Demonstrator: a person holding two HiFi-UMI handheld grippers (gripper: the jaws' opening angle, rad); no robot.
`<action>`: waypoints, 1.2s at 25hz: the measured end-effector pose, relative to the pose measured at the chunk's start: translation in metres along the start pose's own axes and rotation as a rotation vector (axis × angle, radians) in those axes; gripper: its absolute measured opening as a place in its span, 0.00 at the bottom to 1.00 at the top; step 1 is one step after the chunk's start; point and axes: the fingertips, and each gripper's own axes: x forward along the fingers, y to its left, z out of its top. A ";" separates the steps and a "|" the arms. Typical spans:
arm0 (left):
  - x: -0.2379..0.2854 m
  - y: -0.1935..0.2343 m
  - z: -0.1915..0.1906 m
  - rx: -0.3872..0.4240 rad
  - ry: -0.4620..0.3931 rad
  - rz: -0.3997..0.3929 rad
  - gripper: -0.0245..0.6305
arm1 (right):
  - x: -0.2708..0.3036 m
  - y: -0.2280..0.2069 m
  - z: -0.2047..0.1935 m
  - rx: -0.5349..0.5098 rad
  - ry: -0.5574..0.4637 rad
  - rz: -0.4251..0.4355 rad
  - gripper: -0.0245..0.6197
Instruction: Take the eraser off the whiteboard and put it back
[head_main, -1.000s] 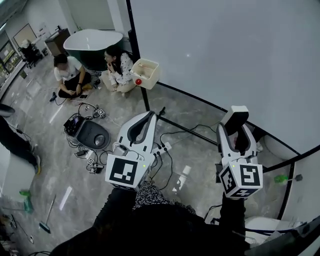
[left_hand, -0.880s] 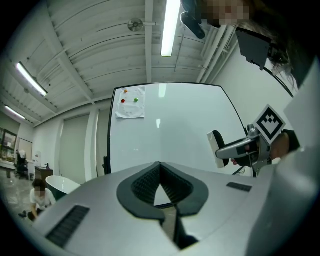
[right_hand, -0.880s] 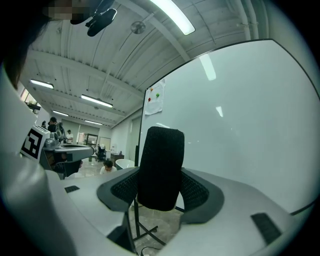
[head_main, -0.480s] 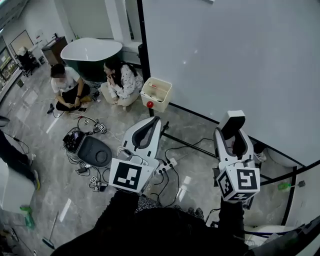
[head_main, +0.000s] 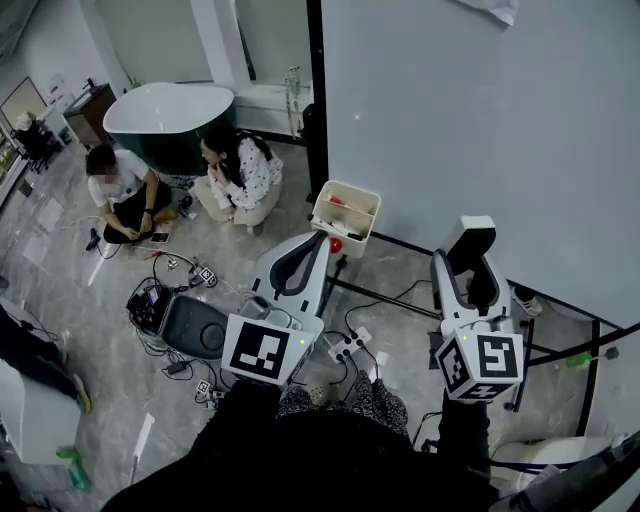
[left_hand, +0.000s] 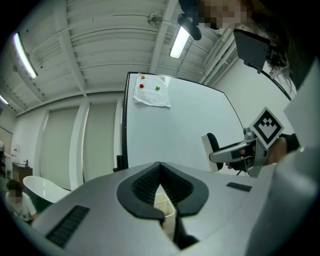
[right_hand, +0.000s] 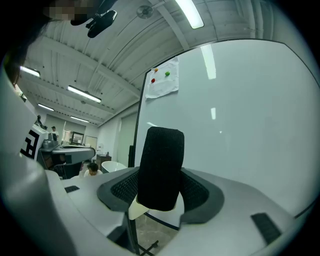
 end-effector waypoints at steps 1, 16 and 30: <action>0.002 0.009 -0.001 0.001 0.002 -0.014 0.05 | 0.006 0.004 0.001 0.002 0.000 -0.016 0.42; 0.038 0.050 -0.007 -0.063 -0.013 -0.203 0.05 | 0.052 0.023 0.010 -0.009 0.016 -0.174 0.42; 0.042 0.042 -0.005 -0.035 0.018 -0.133 0.05 | 0.050 0.019 0.008 0.001 0.011 -0.111 0.42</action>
